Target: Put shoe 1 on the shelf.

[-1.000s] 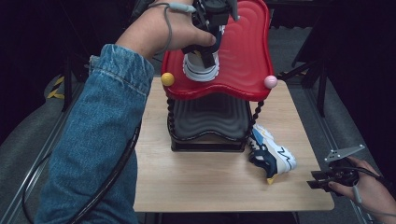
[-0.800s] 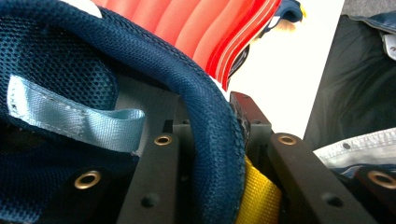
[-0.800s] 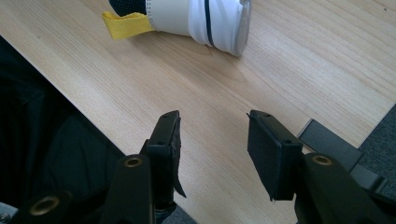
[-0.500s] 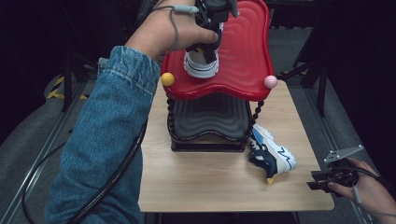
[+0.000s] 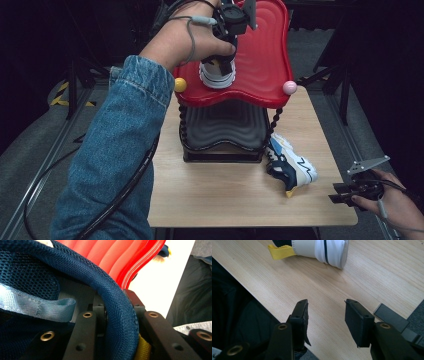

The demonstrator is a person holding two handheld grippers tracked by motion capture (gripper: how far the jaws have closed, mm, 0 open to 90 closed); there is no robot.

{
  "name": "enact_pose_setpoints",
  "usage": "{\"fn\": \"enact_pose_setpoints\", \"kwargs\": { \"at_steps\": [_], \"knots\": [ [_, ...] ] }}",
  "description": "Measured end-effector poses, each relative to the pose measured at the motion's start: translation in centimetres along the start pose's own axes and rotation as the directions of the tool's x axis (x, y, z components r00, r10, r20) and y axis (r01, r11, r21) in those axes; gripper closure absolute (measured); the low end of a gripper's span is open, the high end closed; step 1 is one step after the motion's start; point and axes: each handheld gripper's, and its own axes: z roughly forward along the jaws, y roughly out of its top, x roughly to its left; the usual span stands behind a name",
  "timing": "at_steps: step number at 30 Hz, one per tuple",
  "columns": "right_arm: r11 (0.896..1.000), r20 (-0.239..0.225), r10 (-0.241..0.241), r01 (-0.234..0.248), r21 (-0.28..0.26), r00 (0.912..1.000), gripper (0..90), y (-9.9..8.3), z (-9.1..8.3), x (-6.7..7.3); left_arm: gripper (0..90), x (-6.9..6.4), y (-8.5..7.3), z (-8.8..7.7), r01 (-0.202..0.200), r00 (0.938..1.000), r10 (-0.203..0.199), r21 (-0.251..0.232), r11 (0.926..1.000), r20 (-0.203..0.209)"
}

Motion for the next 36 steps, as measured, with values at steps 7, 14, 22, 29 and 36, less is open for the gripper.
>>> {"fn": "enact_pose_setpoints", "kwargs": {
  "at_steps": [7, 14, 22, 29, 36],
  "knots": [
    [1.000, 0.003, -0.001, 0.001, 0.000, 1.0000, 54.2, 0.0, 0.0, 0.0, 64.5, -0.4, 0.1, 0.0, -0.003, 1.0000, 0.003, 0.001, 1.0000, 0.008],
    [1.000, -0.001, -0.004, 0.004, 0.000, 1.0000, 54.2, 0.0, 0.0, 0.0, 57.0, -0.8, 0.2, 0.0, -0.014, 0.9996, 0.014, -0.008, 0.9999, 0.024],
    [1.000, -0.001, -0.006, 0.006, 0.003, 1.0000, 54.3, 0.2, 0.1, -0.2, 53.3, -1.5, -0.1, -1.6, -0.018, 0.9997, 0.018, -0.035, 0.9992, -0.016],
    [1.000, -0.009, -0.022, 0.022, 0.005, 0.9997, 54.4, 0.7, 0.4, -0.1, 49.2, -2.8, -0.5, -4.2, -0.055, 0.9976, 0.051, -0.078, 0.9954, -0.046],
    [0.999, -0.017, -0.032, 0.032, 0.011, 0.9993, 54.8, 1.1, 0.6, 0.0, 49.5, -4.1, -1.8, -6.0, -0.103, 0.9931, 0.099, -0.061, 0.9928, -0.064]
  ]
}}
